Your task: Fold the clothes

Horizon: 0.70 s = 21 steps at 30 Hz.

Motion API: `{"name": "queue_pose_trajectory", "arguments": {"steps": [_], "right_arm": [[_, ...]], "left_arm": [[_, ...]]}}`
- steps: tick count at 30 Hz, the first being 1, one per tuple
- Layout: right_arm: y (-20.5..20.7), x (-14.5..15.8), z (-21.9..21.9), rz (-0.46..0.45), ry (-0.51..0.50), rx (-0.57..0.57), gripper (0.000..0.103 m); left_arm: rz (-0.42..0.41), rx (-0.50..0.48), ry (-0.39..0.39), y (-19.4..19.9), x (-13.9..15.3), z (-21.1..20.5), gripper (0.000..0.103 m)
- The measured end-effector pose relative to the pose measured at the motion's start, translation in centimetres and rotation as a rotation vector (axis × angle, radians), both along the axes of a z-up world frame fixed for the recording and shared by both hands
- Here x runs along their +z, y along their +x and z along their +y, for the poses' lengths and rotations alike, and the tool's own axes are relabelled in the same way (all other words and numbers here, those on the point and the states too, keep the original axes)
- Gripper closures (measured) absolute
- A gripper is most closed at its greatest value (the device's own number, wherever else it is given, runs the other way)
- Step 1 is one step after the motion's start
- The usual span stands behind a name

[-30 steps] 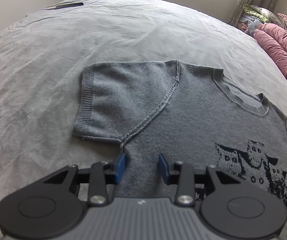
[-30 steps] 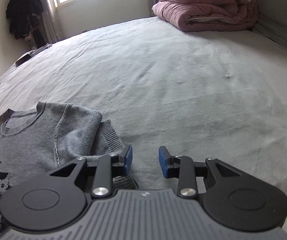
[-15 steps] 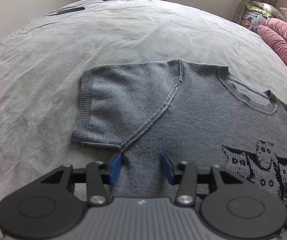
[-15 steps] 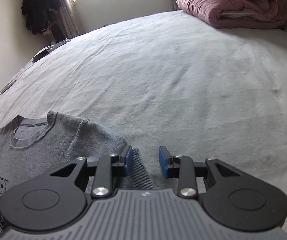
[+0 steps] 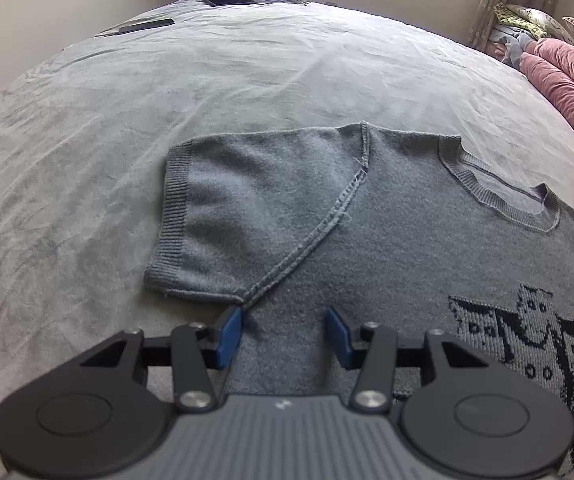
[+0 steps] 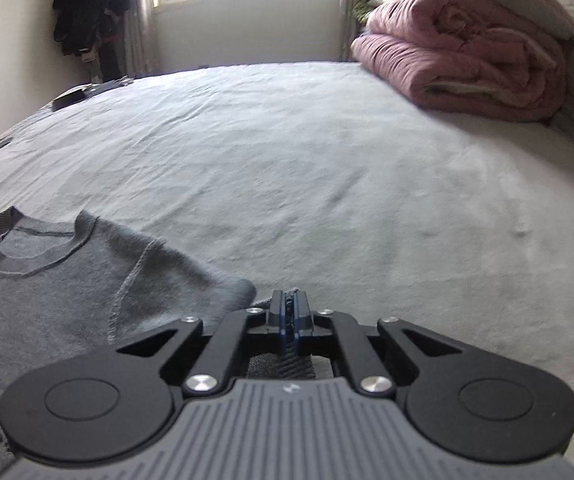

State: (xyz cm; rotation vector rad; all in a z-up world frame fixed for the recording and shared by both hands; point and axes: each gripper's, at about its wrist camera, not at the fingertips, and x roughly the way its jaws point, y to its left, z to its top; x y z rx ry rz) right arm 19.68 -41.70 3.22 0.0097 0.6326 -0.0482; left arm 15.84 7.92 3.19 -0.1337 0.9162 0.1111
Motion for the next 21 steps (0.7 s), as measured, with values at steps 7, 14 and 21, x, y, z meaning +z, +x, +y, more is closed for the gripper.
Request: {"name": "queue_pose_trajectory", "arguments": {"steps": [7, 14, 21], "right_arm": [[-0.5, -0.5, -1.7, -0.037, -0.088, -0.176, 0.099], [-0.4, -2.2, -1.9, 0.015, -0.064, -0.250, 0.099], [-3.1, -1.3, -4.7, 0.030, 0.210, -0.244, 0.059]], "left_arm": [[-0.004, 0.001, 0.006, 0.0, 0.0, -0.1, 0.055], [-0.003, 0.001, 0.002, 0.1, -0.1, 0.0, 0.055], [-0.004, 0.000, -0.005, 0.1, 0.0, 0.2, 0.054]]}}
